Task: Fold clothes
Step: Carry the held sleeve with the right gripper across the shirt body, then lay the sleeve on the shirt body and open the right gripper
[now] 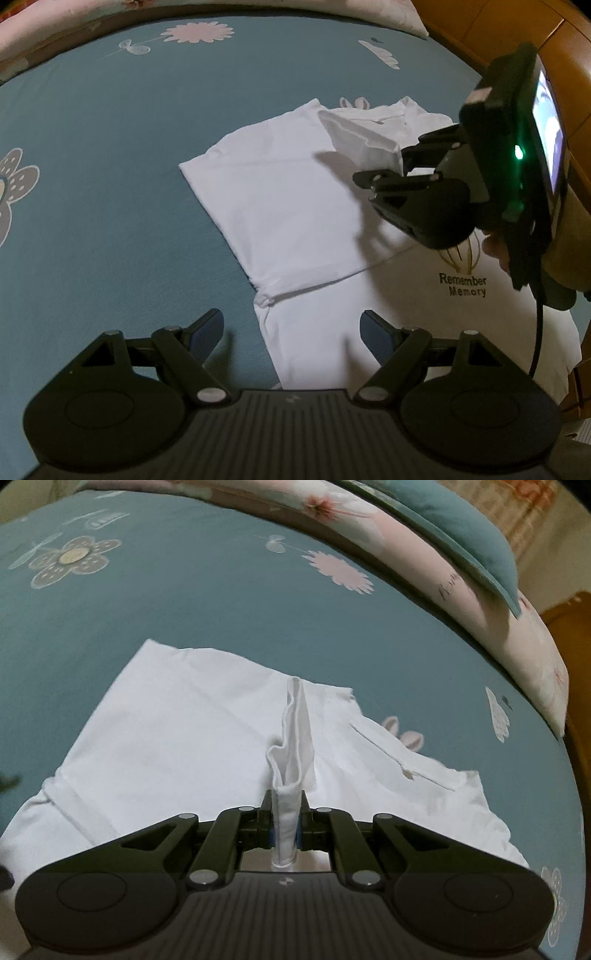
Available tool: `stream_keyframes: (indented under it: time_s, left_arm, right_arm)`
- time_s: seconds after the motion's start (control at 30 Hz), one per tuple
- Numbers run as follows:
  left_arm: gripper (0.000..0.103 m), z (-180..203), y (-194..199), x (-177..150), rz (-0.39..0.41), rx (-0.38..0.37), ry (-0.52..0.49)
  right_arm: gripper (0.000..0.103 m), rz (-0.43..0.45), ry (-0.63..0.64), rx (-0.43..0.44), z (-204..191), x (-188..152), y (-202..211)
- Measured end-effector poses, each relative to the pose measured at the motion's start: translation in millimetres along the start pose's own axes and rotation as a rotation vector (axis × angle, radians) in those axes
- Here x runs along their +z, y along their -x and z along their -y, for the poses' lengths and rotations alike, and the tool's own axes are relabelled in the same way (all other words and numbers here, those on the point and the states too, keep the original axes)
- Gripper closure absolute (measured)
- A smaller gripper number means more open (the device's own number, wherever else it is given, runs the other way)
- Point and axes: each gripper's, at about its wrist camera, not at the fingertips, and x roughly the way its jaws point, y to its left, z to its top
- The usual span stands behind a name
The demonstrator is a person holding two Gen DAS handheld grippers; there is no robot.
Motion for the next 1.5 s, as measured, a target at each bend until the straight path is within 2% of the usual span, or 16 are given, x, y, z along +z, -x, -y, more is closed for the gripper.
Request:
stream_keyframes:
  time_s: [0.47,0.63,0.77,0.87,0.9,0.93,1.03,1.17,1.27,1.4,1.47,1.5]
  left_arm:
    - [0.022,-8,-1,3,-0.013,0.005,0.013]
    - [0.022,-6,-2,4,-0.017,0.009,0.01]
    - [0.022,-1,-2,5,-0.02,0.01,0.004]
    - [0.022,3,-2,4,-0.019,0.011,0.001]
    - [0.022,3,-1,5,-0.017,0.004,0.008]
    - [0.022,3,-1,6,-0.014,-0.004,0.015]
    - [0.022,0,-3,8,-0.01,-0.025,0.045]
    - [0.022,-1,-5,12,-0.011,-0.026,0.081]
    - [0.022,-1,-7,16,-0.008,-0.051,0.131]
    - [0.022,-1,-11,24,0.044,-0.175,0.253]
    - [0.024,-4,-19,26,0.08,-0.269,0.36]
    - [0.026,-4,-24,28,0.083,-0.281,0.397]
  right_arm:
    - [0.091,-0.007,0.026,0.005,-13,4,-5]
    - [0.073,0.0,0.011,0.075,-14,5,-3]
    - [0.07,0.004,-0.037,0.144,-7,4,2]
    - [0.069,-0.01,-0.017,0.143,-4,1,2]
    - [0.065,-0.014,-0.009,0.141,-4,0,2]
    - [0.057,-0.012,-0.006,0.148,-2,-2,3]
    - [0.046,0.018,-0.008,0.19,4,-7,15]
    - [0.041,0.052,-0.011,0.215,17,-23,35]
    - [0.039,0.045,-0.027,0.2,31,-37,44]
    - [0.039,0.012,-0.077,0.186,52,-57,51]
    - [0.039,0.003,-0.105,0.182,61,-66,54]
    - [0.039,-0.002,-0.12,0.18,65,-70,54]
